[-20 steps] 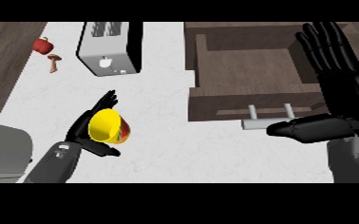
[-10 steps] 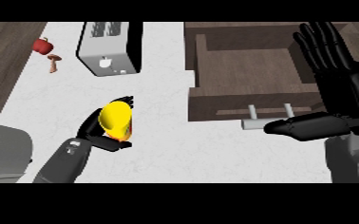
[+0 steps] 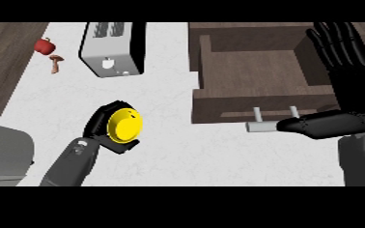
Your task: Pick up the cup, place it into the drawer and close the drawer
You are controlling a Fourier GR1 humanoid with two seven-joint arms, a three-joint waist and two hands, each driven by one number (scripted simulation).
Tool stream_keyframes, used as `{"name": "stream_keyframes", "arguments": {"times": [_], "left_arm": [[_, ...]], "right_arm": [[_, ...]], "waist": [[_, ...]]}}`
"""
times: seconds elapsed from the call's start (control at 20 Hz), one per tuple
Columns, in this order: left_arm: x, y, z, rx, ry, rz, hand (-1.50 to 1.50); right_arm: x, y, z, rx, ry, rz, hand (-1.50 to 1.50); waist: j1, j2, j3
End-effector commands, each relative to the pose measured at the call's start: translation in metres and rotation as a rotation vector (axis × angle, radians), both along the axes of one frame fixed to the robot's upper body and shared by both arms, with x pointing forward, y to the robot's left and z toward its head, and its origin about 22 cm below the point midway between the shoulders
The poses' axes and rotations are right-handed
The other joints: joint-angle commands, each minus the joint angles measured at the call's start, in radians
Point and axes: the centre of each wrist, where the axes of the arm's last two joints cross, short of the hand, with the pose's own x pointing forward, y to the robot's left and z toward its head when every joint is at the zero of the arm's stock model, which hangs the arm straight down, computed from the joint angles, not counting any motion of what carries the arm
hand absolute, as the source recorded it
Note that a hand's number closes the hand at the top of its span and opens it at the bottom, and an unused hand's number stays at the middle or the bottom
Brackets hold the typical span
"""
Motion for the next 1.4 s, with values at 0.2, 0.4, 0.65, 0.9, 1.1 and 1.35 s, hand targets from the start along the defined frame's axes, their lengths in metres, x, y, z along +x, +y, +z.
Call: {"name": "stream_keyframes", "arguments": {"times": [0.2,0.4,0.65,0.9,1.1,1.35], "left_arm": [[-0.006,0.009,-0.003,-0.221,-0.205,0.345,1.5],[0.007,-0.008,0.005,-0.262,-0.252,0.479,1.5],[0.044,-0.009,0.048,-0.247,-0.276,0.327,1.5],[0.08,-0.066,0.102,-0.236,-0.324,0.266,1.5],[0.092,-0.109,0.148,-0.237,-0.337,0.163,1.5],[0.114,-0.143,0.228,-0.205,-0.345,0.159,1.5]], "right_arm": [[-0.004,-0.013,-0.001,0.02,0.01,-0.011,-1.5],[-0.004,-0.009,0.0,-0.007,0.019,-0.009,-1.5],[-0.009,0.006,-0.017,-0.008,0.018,-0.013,-1.5],[-0.011,-0.024,-0.018,-0.012,0.032,-0.034,-1.5],[-0.015,-0.032,-0.031,0.002,0.036,-0.059,-1.5],[-0.01,-0.021,-0.016,0.002,0.021,-0.057,-1.5]], "waist": [[0.016,-0.005,0.002],[0.018,-0.01,0.003],[0.032,-0.015,0.005],[0.037,-0.02,0.006],[0.046,-0.023,0.007],[0.034,-0.019,0.006]]}}
